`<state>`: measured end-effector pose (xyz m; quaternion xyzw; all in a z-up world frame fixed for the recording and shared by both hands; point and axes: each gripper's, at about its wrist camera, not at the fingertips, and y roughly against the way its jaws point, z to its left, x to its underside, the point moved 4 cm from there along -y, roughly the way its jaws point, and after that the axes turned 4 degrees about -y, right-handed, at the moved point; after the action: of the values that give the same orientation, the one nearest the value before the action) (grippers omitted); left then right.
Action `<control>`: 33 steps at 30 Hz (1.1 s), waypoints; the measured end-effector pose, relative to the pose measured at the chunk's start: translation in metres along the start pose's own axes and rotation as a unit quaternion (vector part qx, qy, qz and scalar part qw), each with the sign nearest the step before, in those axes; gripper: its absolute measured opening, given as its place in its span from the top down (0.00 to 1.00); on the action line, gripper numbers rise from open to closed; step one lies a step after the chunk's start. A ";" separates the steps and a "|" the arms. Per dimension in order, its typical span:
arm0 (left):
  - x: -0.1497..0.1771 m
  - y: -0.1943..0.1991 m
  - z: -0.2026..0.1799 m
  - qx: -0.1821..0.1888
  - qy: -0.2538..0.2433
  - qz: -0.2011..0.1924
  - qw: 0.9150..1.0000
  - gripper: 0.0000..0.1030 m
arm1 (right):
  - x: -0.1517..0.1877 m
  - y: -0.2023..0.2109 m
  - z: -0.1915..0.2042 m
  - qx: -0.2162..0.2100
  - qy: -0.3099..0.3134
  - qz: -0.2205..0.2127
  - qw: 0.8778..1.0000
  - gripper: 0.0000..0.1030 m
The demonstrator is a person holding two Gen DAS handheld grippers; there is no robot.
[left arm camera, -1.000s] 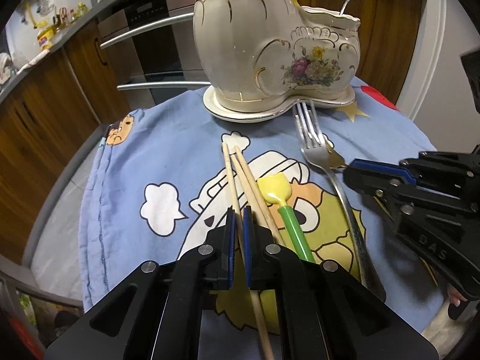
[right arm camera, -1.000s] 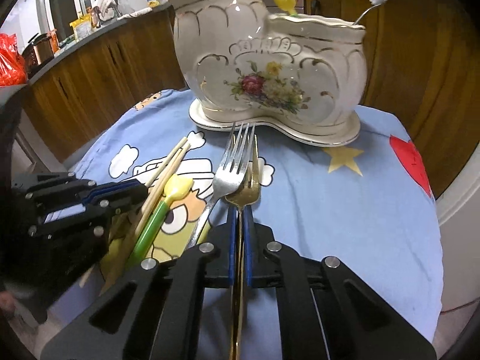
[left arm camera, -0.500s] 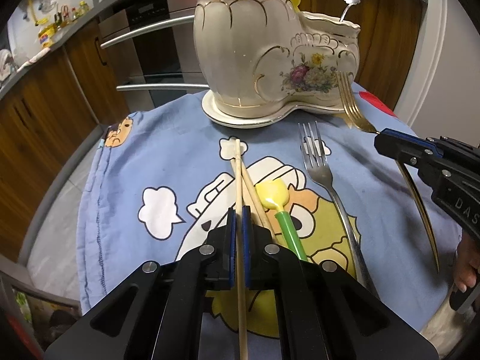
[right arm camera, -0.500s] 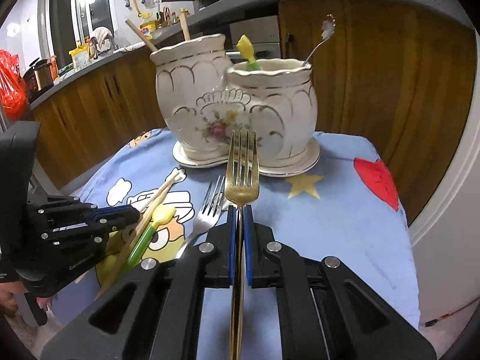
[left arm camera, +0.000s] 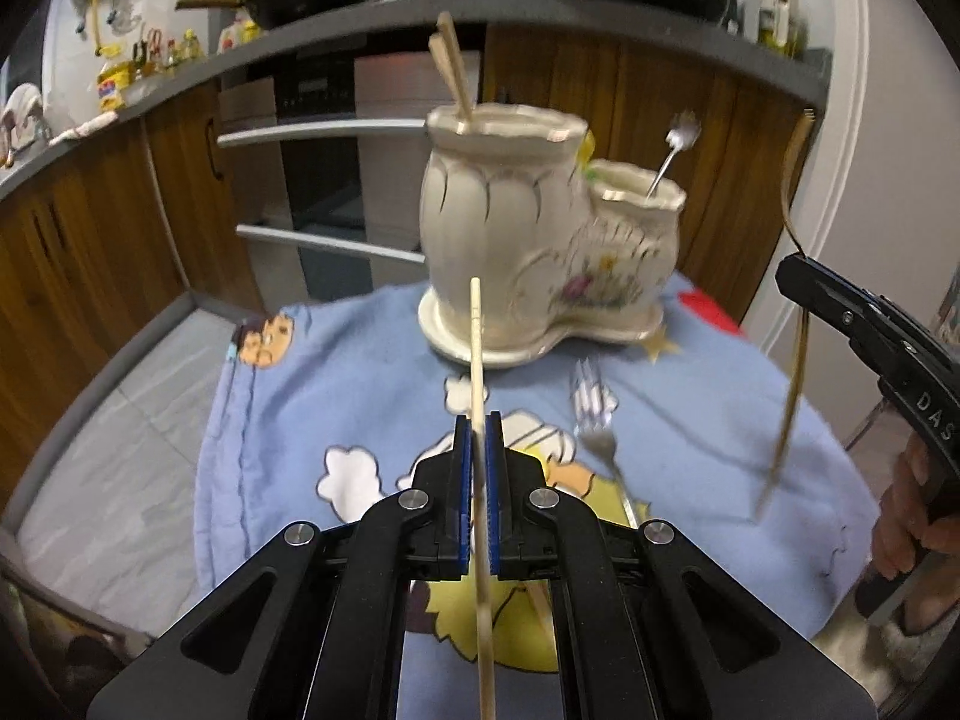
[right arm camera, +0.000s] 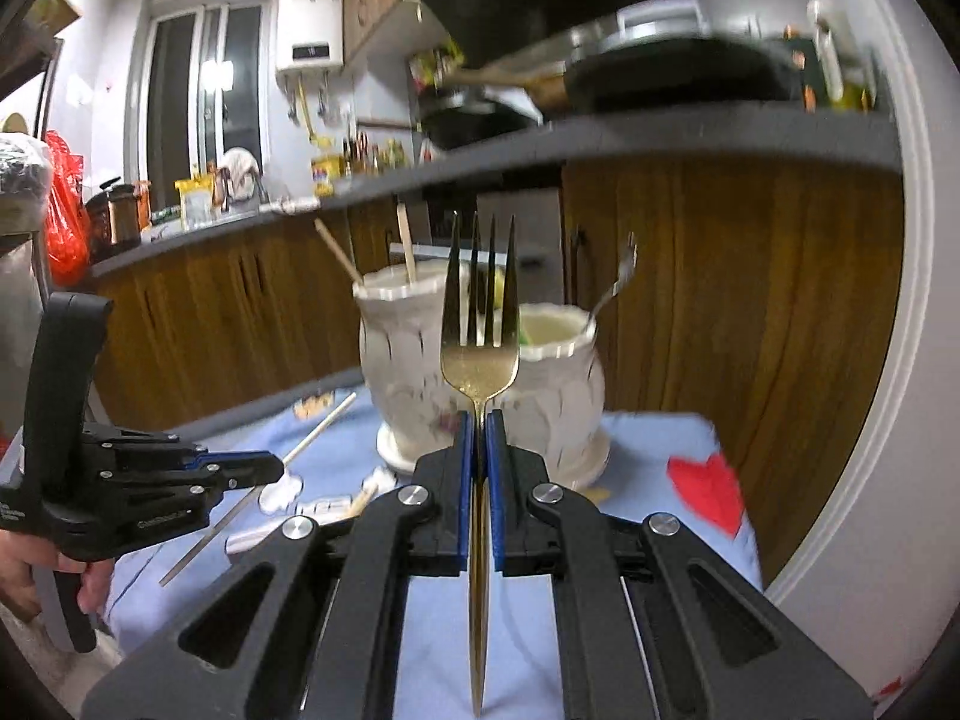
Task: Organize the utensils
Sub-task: 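Lift the chopstick to the tall cup while the right tool carries the gold fork to the shorter cup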
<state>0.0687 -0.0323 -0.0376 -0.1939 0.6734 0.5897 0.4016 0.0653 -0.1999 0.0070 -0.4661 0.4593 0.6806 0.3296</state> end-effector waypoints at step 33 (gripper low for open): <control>-0.172 0.010 -0.005 -0.008 0.016 -0.299 0.954 0.96 | -0.135 -0.036 -0.024 -0.040 -0.034 -0.175 0.983 0.95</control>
<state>0.1636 -0.0711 0.1013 -0.3988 0.5863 0.4444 0.5475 0.1515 -0.2122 0.1183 -0.5286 0.3315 0.6458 0.4400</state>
